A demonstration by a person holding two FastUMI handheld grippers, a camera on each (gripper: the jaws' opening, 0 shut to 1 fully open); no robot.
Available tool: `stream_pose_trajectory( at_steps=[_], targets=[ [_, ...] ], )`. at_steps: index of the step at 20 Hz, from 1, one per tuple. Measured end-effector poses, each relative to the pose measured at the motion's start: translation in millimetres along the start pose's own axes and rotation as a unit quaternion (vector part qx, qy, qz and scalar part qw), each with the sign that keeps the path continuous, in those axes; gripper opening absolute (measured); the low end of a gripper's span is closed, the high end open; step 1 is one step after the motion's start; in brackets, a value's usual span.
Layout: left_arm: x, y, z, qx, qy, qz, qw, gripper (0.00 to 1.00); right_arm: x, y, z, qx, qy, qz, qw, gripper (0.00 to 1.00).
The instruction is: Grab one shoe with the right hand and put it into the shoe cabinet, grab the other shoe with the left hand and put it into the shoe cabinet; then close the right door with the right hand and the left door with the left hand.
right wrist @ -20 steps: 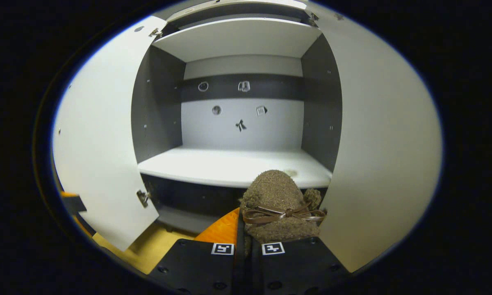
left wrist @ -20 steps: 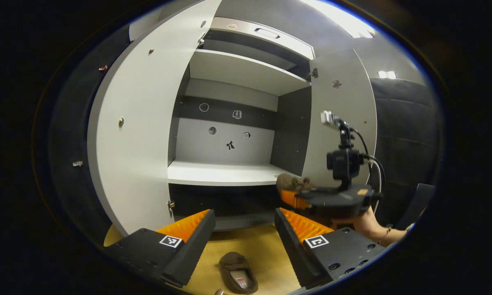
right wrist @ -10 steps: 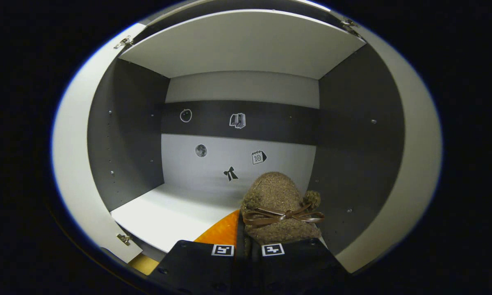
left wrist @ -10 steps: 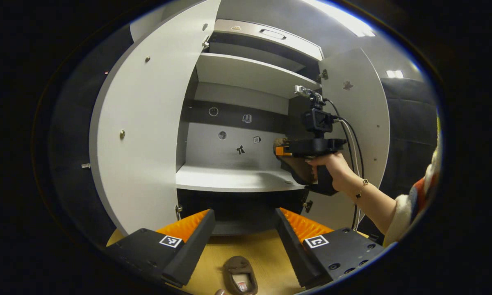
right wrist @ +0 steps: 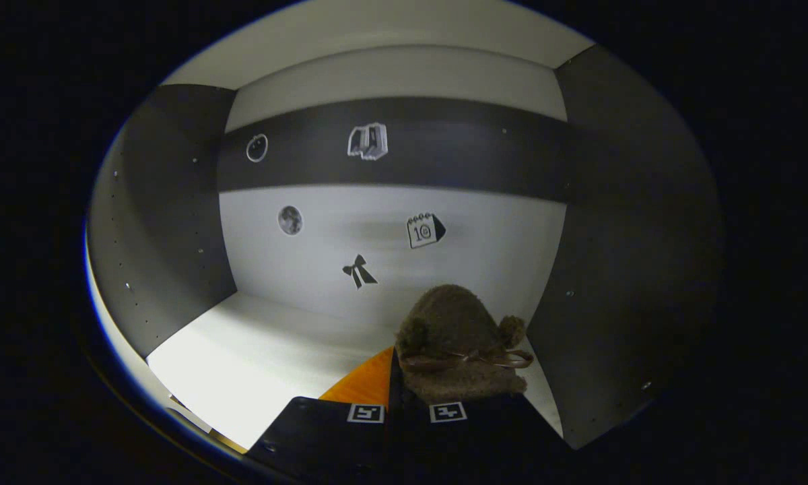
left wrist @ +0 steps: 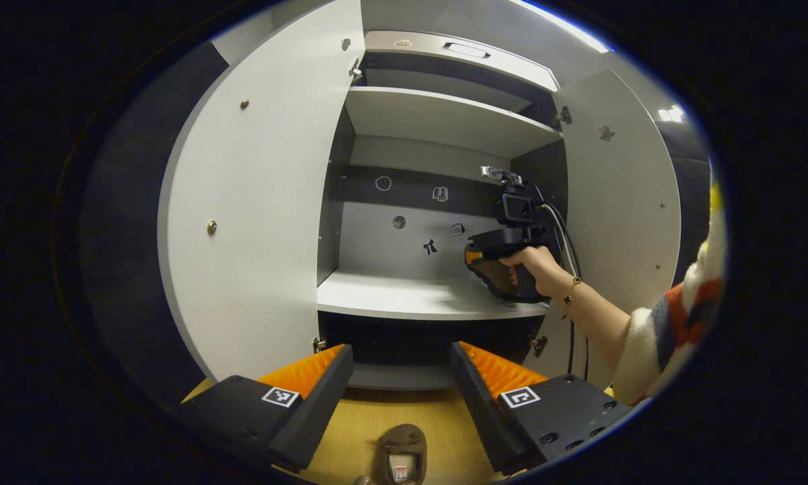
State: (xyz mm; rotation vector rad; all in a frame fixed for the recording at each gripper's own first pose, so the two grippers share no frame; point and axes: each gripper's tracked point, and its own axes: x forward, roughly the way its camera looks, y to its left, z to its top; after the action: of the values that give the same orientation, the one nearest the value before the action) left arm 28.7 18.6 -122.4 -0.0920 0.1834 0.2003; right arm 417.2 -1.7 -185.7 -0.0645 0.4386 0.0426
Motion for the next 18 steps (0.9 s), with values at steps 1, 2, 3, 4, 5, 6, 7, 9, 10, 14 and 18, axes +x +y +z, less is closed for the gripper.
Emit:
stream_pose_trajectory(
  at_steps=[1,2,3,4,5,6,7,9,10,14,18],
  targets=[
    [2,2,-1,0.000,0.004,0.001,1.000,0.93,-1,-2,-7,-0.002,0.013,-0.004,1.000,0.12],
    [3,5,-1,0.000,0.006,0.002,1.000,0.93,2,-4,-12,-0.005,0.021,-0.007,1.000,0.12],
    [3,9,0,-0.001,0.006,0.004,1.000,0.93,6,-3,-16,-0.002,0.028,-0.004,1.000,0.18],
    [3,13,1,-0.002,0.005,0.006,1.000,0.93,5,0,-17,0.003,0.032,0.001,0.999,0.14],
    [4,18,-1,-0.005,0.008,0.010,1.000,0.93,9,-1,-18,0.001,0.033,-0.002,0.999,0.18],
    [4,21,-3,-0.008,0.013,0.013,1.000,0.93,7,0,-16,0.001,0.030,0.000,1.000,0.21],
    [4,24,-5,-0.012,0.017,0.016,1.000,0.93,2,2,-15,0.001,0.032,0.001,0.999,0.38],
    [2,25,-3,-0.020,0.017,0.016,1.000,0.93,-6,10,-21,0.002,0.048,0.013,0.999,0.59],
    [0,26,-2,-0.021,0.015,0.016,1.000,0.93,-11,13,-24,-0.004,0.056,0.020,0.998,0.64],
    [-10,23,2,-0.018,0.005,0.007,1.000,0.93,-36,22,-17,-0.028,0.051,0.025,0.998,0.97],
    [-27,23,2,-0.020,0.002,-0.002,1.000,0.93,-73,22,-1,-0.038,0.014,0.024,0.999,0.98]
  ],
)
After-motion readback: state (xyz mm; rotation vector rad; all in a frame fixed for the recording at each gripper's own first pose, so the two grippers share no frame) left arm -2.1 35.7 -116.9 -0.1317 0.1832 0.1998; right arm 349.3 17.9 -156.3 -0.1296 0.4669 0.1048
